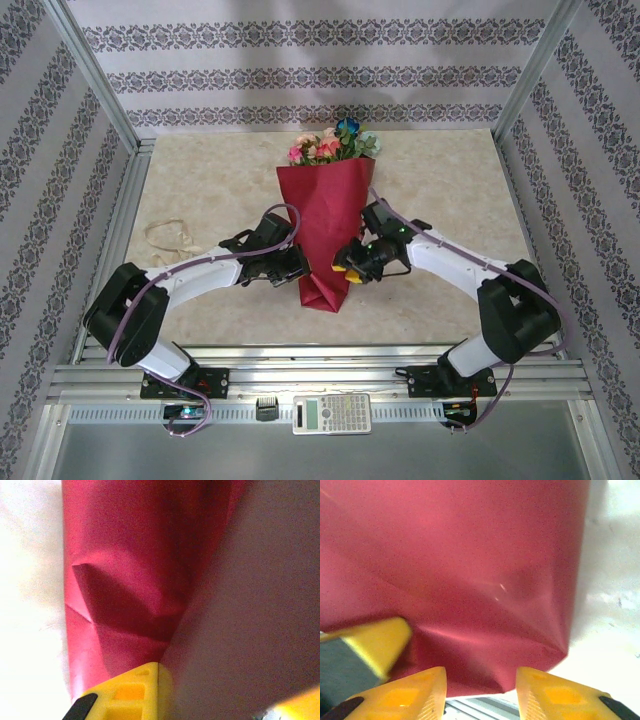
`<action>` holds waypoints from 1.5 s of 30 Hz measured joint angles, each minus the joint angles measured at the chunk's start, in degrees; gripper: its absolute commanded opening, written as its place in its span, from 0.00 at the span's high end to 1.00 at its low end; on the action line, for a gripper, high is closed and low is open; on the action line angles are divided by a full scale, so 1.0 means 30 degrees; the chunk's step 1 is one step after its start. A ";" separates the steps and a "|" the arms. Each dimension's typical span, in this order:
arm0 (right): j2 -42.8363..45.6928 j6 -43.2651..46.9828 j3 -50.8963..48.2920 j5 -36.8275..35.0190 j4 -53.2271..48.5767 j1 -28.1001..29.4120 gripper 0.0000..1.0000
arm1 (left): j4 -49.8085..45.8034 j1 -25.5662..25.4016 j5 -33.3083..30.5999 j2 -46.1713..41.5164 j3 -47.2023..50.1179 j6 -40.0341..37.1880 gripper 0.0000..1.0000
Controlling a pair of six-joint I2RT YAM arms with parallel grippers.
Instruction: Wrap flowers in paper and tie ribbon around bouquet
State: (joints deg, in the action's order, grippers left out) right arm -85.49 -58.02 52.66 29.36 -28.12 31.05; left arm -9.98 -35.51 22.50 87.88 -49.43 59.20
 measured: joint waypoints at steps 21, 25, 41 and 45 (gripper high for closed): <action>0.1093 0.7796 -0.1384 -0.6783 0.0772 0.4313 0.66 | 0.0554 0.0000 0.0423 -0.0619 0.0168 0.0299 1.00; 0.0444 0.7096 -0.1173 -0.6608 0.1588 0.4313 0.69 | 0.0546 0.0000 0.0357 -0.0685 0.0554 0.0299 1.00; -0.3300 0.6411 -0.0160 -0.4670 0.2681 0.3694 0.67 | -0.3308 0.0095 -0.0925 -0.3096 -0.2317 0.2521 0.70; -0.3453 0.6404 -0.0138 -0.4393 0.2732 0.3679 0.66 | -0.1843 0.0095 -0.0568 -0.2601 -0.2514 0.5442 0.73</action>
State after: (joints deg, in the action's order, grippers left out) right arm -95.85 -38.81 52.25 16.19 -19.92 42.09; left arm -15.51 -35.22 20.80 80.07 -56.97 75.53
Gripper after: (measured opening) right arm 0.332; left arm 0.280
